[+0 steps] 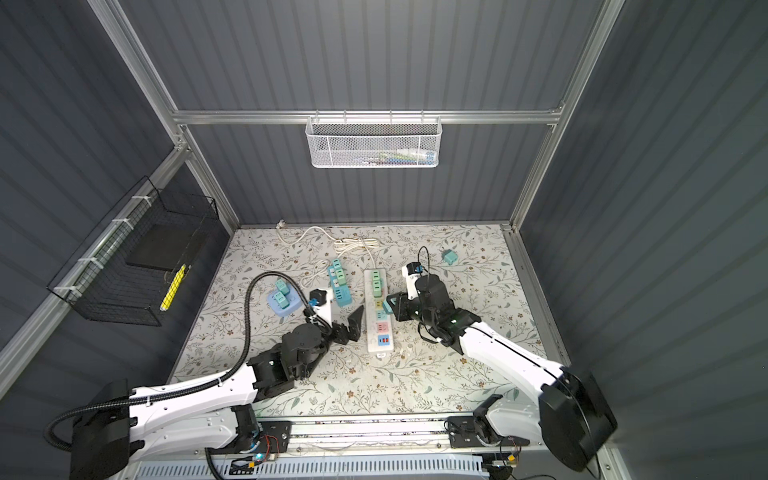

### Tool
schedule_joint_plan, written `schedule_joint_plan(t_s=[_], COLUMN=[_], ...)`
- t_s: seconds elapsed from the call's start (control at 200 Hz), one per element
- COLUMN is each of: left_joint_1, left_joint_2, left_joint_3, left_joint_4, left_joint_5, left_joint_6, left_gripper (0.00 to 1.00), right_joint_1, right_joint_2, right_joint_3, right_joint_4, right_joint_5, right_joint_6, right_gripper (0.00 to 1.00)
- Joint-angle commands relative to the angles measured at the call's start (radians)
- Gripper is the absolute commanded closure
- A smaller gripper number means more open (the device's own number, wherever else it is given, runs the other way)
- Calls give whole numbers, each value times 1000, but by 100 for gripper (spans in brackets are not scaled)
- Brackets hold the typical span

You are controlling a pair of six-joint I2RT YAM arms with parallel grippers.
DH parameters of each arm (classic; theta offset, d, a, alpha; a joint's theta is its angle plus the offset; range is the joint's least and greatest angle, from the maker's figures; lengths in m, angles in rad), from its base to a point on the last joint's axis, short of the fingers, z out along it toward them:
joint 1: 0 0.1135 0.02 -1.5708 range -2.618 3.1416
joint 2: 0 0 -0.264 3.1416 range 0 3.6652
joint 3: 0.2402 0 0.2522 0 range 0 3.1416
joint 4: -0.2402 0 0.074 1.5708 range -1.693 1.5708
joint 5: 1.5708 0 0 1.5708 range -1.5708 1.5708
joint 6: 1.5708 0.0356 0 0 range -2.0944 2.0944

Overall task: Insert the plug
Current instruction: 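Open the left gripper and withdraw while the right gripper carries the cube over the strip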

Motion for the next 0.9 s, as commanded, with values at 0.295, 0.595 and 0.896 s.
schedule_joint_plan(t_s=[0.295, 0.595, 0.896], left_joint_1=[74, 77, 78], left_joint_2=[-156, -144, -97], left_joint_3=[-158, -150, -140], left_joint_4=[-273, -271, -250], left_joint_5=[-147, -149, -118], left_joint_6=[-352, -334, -340], left_gripper=[0, 0, 0], right_joint_1=[108, 152, 157], right_joint_2=[291, 399, 437], right_joint_3=[140, 213, 214], right_joint_4=[186, 129, 114], right_joint_5=[334, 452, 512], right_joint_6=[-42, -26, -8], right_gripper=[87, 87, 87])
